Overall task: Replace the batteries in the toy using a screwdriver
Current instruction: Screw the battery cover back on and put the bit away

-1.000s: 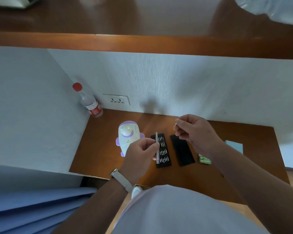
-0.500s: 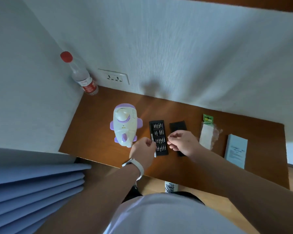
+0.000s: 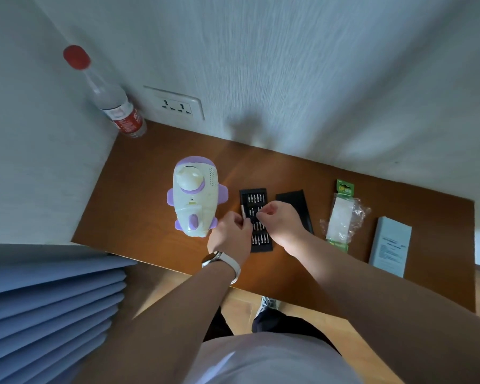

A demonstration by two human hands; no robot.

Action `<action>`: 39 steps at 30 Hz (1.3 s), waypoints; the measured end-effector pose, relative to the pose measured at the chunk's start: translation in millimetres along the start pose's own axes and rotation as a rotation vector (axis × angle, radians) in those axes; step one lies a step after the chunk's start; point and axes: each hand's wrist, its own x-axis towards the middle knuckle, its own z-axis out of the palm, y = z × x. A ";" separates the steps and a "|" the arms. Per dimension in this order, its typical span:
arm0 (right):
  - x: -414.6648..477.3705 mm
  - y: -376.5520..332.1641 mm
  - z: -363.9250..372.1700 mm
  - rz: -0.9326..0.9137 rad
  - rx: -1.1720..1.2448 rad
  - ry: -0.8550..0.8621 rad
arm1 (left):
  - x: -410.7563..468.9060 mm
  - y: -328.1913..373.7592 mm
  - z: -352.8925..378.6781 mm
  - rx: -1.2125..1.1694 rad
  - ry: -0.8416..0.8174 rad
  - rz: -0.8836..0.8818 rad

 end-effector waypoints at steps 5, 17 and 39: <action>2.8 -0.5 8.9 -0.036 -0.088 0.041 | 3.9 -1.1 2.5 0.031 0.038 0.025; 4.0 0.7 16.6 -0.033 -0.078 0.152 | 4.0 -14.0 2.6 -0.058 0.032 0.082; 13.8 -10.0 4.4 0.015 -0.189 0.074 | 8.1 -14.8 -2.6 -0.095 -0.036 0.042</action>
